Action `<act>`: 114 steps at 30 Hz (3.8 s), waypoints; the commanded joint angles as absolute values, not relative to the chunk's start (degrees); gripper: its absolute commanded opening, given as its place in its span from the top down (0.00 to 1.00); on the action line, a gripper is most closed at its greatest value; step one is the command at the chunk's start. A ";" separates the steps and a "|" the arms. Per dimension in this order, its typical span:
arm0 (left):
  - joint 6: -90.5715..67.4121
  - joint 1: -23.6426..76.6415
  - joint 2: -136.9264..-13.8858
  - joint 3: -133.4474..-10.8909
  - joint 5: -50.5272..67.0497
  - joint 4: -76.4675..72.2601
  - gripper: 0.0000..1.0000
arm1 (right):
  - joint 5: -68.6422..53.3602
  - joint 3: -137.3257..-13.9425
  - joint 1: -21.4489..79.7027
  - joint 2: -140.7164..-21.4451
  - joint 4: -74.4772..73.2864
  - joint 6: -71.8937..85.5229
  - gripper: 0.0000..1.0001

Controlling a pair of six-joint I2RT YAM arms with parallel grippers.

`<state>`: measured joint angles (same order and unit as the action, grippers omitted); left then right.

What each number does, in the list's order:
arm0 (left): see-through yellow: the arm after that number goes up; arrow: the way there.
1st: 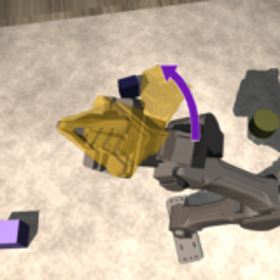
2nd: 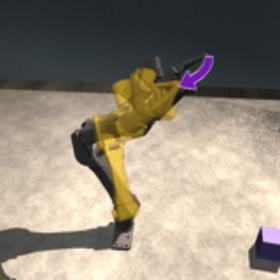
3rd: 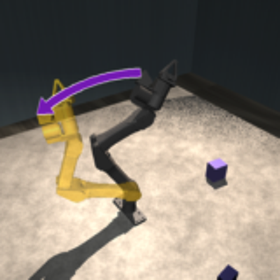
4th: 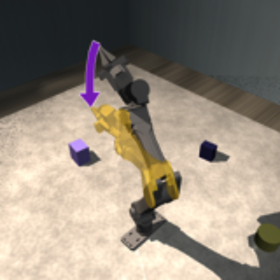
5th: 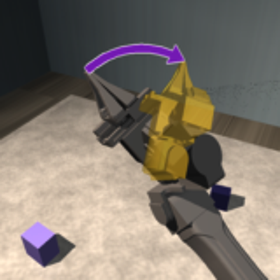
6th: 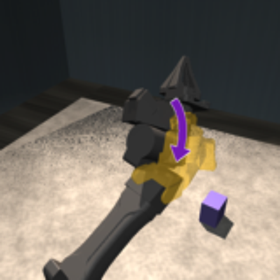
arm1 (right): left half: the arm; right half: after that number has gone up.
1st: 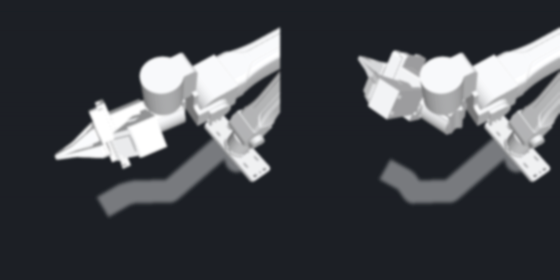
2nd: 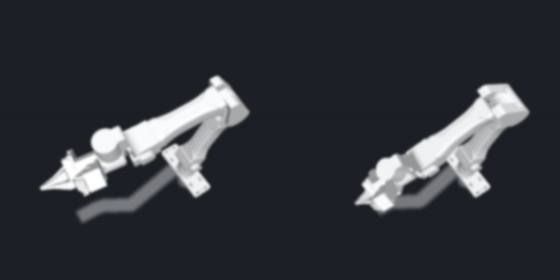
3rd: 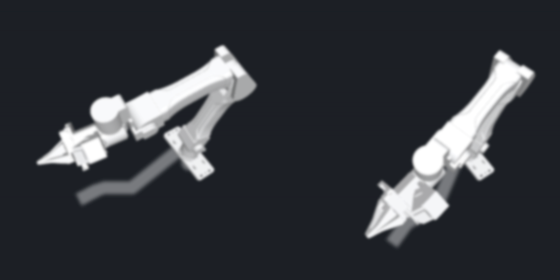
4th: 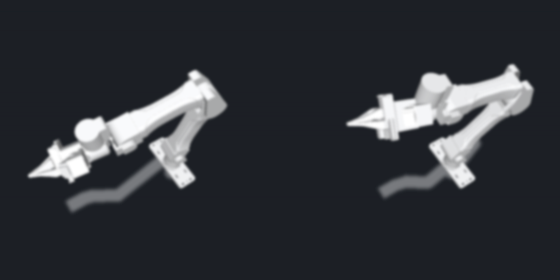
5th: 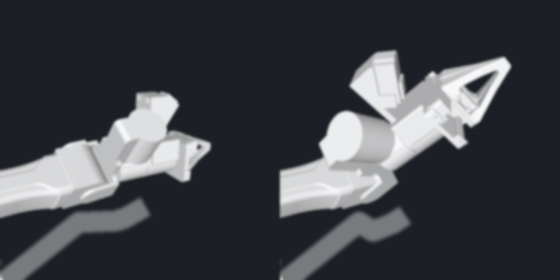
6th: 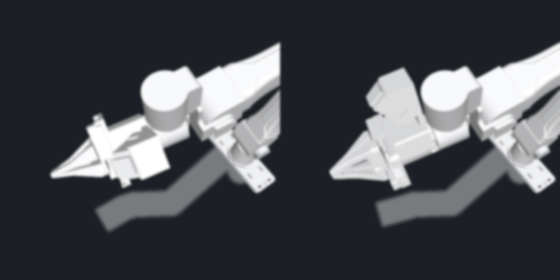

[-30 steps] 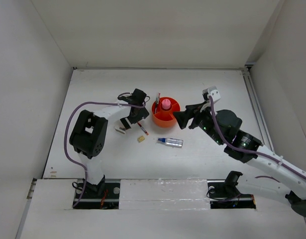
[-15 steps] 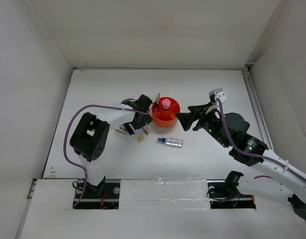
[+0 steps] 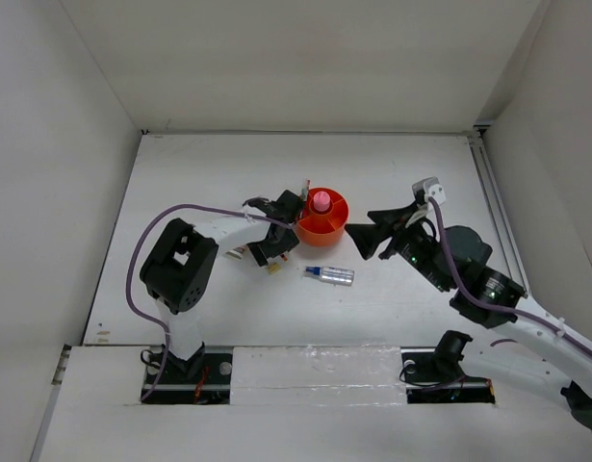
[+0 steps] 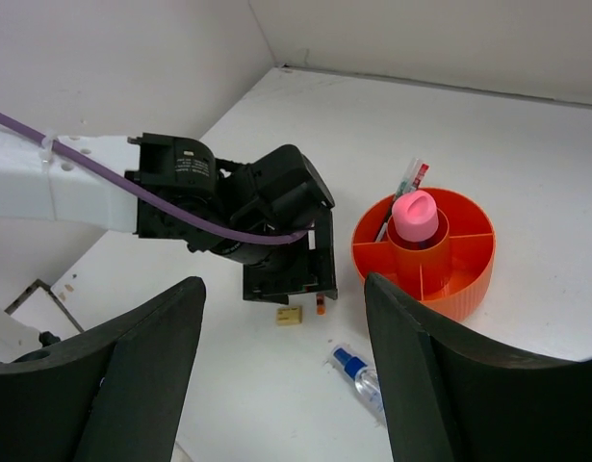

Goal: Sort the stationery into containers
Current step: Pick up the pen from the center of the board, then place the pen in the storage box.

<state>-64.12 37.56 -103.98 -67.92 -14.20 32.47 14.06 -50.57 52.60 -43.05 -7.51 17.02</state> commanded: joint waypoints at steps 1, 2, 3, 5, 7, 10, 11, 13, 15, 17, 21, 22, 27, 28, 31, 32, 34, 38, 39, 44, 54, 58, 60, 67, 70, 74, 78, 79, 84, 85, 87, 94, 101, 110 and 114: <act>-66.36 38.14 -104.77 -69.43 -16.79 36.65 0.36 | 13.36 -50.45 53.09 -40.70 -6.06 18.28 0.27; -66.97 38.14 -104.77 -69.43 -16.79 36.65 0.38 | 13.36 -50.45 53.09 -40.69 -6.06 18.28 0.27; -66.97 38.14 -104.77 -69.43 -17.31 37.26 0.40 | 13.36 -49.93 53.09 -40.08 -6.06 18.28 0.27; -66.97 38.14 -104.77 -68.91 -17.31 37.27 0.42 | 13.36 -49.92 53.09 -39.55 -6.06 18.28 0.27; -66.97 38.14 -106.08 -68.91 -17.31 37.96 0.46 | 13.36 -49.40 53.09 -38.50 -6.06 18.28 0.27; -66.97 38.14 -107.40 -69.96 -17.31 38.66 0.53 | 13.36 -49.39 53.09 -37.97 -6.06 18.28 0.27; -67.49 38.14 -107.40 -69.96 -17.31 38.67 0.55 | 12.84 -49.39 53.09 -37.36 -6.06 18.28 0.27; -67.50 38.14 -107.92 -69.96 -17.31 38.67 0.61 | 12.83 -49.39 53.09 -37.35 -6.06 18.28 0.27; -67.50 38.14 -107.93 -69.26 -17.31 37.97 0.64 | 12.83 -49.39 53.09 -36.74 -6.06 18.28 0.29; -67.50 38.14 -108.46 -68.73 -16.79 36.74 0.72 | 12.83 -49.39 53.09 -36.13 -6.06 18.28 0.29; -66.89 37.62 -108.98 -66.63 -16.08 34.11 0.93 | 12.31 -49.39 53.09 -35.60 -6.68 18.28 0.29; -66.88 37.62 -108.98 -66.01 -15.56 34.10 0.97 | 12.30 -49.39 53.09 -35.60 -6.68 18.28 0.29; -64.34 35.95 -109.51 -65.48 -15.56 30.85 1.00 | 12.30 -49.39 53.09 -35.07 -7.21 18.81 0.30; -63.47 35.95 -109.51 -65.48 -15.56 30.85 1.00 | 12.30 -49.39 53.09 -35.07 -7.21 18.81 0.30; -59.86 35.95 -108.82 -68.81 -16.87 30.85 1.00 | 12.30 -49.39 53.09 -36.21 -7.21 18.81 0.30; -58.72 35.95 -108.81 -69.86 -18.62 31.72 1.00 | 12.30 -49.39 53.09 -36.91 -7.21 18.81 0.30; -58.18 38.14 -106.28 -73.46 -22.13 35.13 1.00 | 11.08 -50.09 53.09 -37.52 -7.21 19.34 0.31; -54.86 42.18 -99.24 -75.85 -30.04 36.82 1.00 | 10.55 -51.23 53.09 -37.53 -7.21 19.34 0.31; -54.84 42.88 -97.66 -75.85 -33.02 36.83 1.00 | 10.55 -51.24 53.09 -38.05 -7.21 19.34 0.31; -49.23 45.52 -86.87 -73.40 -34.72 34.81 1.00 | 13.27 -52.99 53.09 -39.64 -4.92 19.95 0.31; -29.21 55.80 -66.29 -63.56 -33.13 21.19 1.00 | 17.15 -57.04 53.09 -48.42 2.27 23.46 0.05; -23.22 59.58 -57.60 -59.68 -27.17 14.34 1.00 | 13.89 -61.68 52.56 -55.62 3.96 24.61 0.00; -22.07 59.59 -55.12 -58.37 -22.53 11.00 1.00 | 13.18 -63.01 52.56 -59.40 4.65 25.22 0.00; -20.21 59.59 -51.06 -56.07 -15.48 7.21 1.00 | 9.41 -66.00 52.56 -66.00 6.93 26.45 0.03; -19.69 59.59 -51.06 -56.07 -14.24 6.59 1.00 | 7.56 -66.01 52.56 -66.80 8.00 26.46 0.07; -19.69 59.59 -51.06 -55.55 -12.49 6.59 1.00 | 5.11 -65.48 52.03 -67.41 10.89 26.46 0.17; -19.69 59.59 -51.59 -55.55 -11.95 6.59 1.00 | 2.91 -65.48 51.42 -68.03 12.03 27.50 0.36; -19.69 59.59 -52.20 -55.55 -11.95 6.59 1.00 | 2.90 -65.48 50.89 -68.03 12.04 27.51 0.40; -19.69 59.59 -52.73 -55.55 -12.48 6.59 1.00 | 0.88 -65.48 50.89 -68.55 12.57 28.12 0.65; -19.69 59.59 -52.73 -55.55 -13.00 6.59 1.00 | -0.34 -65.48 50.89 -69.08 12.57 28.12 0.67; -19.69 59.59 -52.73 -56.07 -13.71 6.59 1.00 | -1.40 -65.48 50.36 -69.69 12.57 28.12 0.74; -20.92 59.59 -50.45 -57.22 -21.08 9.49 0.47 | -2.99 -65.48 48.35 -71.37 13.97 27.25 1.00; -28.29 59.59 -49.75 -60.55 -31.54 22.72 0.00 | -5.10 -67.32 42.90 -76.62 18.80 23.47 1.00; -34.01 59.59 -44.92 -62.07 -41.92 37.97 0.00 | -4.05 -62.84 39.56 -87.00 41.38 17.84 1.00; -33.23 59.59 -36.94 -55.65 -40.44 33.34 0.00 | -2.82 -63.36 39.02 -92.01 47.19 16.00 1.00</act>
